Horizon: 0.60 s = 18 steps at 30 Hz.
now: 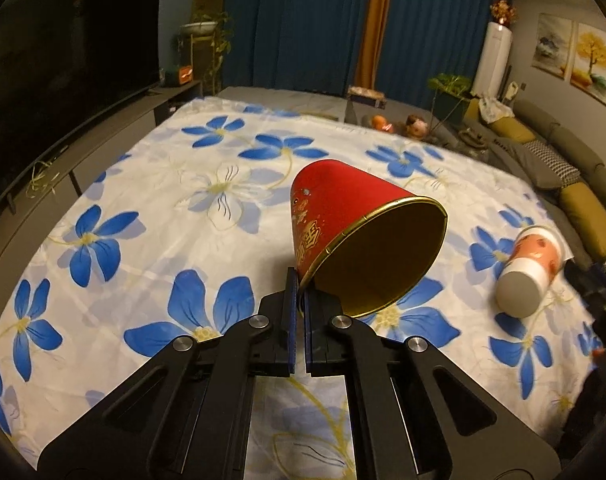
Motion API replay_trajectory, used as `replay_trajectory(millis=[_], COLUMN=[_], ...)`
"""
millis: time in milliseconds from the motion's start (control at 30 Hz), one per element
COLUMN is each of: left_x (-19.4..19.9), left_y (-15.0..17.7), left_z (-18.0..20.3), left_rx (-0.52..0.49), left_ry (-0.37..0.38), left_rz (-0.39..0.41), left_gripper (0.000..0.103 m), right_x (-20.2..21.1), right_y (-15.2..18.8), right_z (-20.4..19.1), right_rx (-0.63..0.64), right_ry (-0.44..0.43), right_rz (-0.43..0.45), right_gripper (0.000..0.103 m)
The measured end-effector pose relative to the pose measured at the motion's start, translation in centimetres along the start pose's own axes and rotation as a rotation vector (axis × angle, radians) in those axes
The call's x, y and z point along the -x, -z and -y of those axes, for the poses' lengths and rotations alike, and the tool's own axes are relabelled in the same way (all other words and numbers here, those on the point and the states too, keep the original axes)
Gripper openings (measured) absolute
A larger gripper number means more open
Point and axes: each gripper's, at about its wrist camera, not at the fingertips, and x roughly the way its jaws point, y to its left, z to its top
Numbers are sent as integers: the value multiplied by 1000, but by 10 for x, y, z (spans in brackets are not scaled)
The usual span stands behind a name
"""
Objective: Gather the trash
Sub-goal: 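Grasp the red paper cup rim with the left tool while the right tool grasps the orange-and-white cup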
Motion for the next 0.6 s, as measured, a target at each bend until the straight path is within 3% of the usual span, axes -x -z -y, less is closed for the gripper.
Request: replay_trajectory(millis=[600], left_x=[22], left_y=[-9], left_z=[8], left_rx=[-8], left_ry=[66], left_rz=[40], left_gripper=[2], right_x=[-33], right_y=[5], right_z=[-12], right_rx=[85], right_ry=[-62], right_rz=[-122], right_gripper=[97])
